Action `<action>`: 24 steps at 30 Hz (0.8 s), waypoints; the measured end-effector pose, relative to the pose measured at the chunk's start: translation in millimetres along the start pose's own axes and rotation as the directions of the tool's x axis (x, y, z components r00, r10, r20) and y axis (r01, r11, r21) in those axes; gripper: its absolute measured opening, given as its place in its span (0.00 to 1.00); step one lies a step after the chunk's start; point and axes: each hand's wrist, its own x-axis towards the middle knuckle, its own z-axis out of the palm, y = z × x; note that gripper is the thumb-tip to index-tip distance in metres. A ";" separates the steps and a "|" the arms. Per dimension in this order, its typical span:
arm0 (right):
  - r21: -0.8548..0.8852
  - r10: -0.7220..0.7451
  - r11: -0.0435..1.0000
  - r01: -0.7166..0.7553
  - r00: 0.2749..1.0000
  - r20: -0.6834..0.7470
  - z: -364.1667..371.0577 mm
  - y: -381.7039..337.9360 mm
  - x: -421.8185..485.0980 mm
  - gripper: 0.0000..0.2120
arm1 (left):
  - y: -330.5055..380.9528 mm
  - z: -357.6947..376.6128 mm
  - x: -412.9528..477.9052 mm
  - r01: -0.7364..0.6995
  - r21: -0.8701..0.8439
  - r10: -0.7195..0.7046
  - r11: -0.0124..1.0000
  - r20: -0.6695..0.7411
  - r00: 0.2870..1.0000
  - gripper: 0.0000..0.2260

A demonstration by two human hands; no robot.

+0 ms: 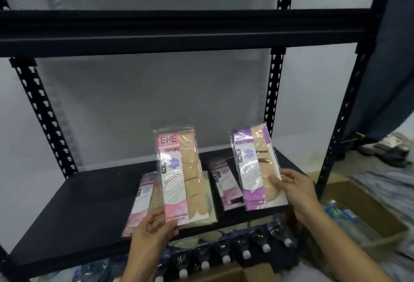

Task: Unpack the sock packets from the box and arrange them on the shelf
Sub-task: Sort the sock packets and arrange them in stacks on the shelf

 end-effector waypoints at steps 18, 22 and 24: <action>-0.353 0.117 0.920 -0.170 0.979 -0.167 -44.6 48.6 143.4 0.08 | -7.7 8.2 1.8 0.075 0.147 -0.079 0.986 0.018 0.997 0.13; -0.405 0.132 0.895 -0.188 0.978 -0.162 -39.7 59.2 147.3 0.08 | -15.0 15.2 9.5 0.066 0.113 -0.068 0.991 0.014 0.998 0.13; -0.432 0.123 0.883 -0.184 0.978 -0.166 -37.2 62.5 146.9 0.10 | -18.0 23.2 13.9 0.041 0.079 -0.045 0.996 0.044 0.998 0.21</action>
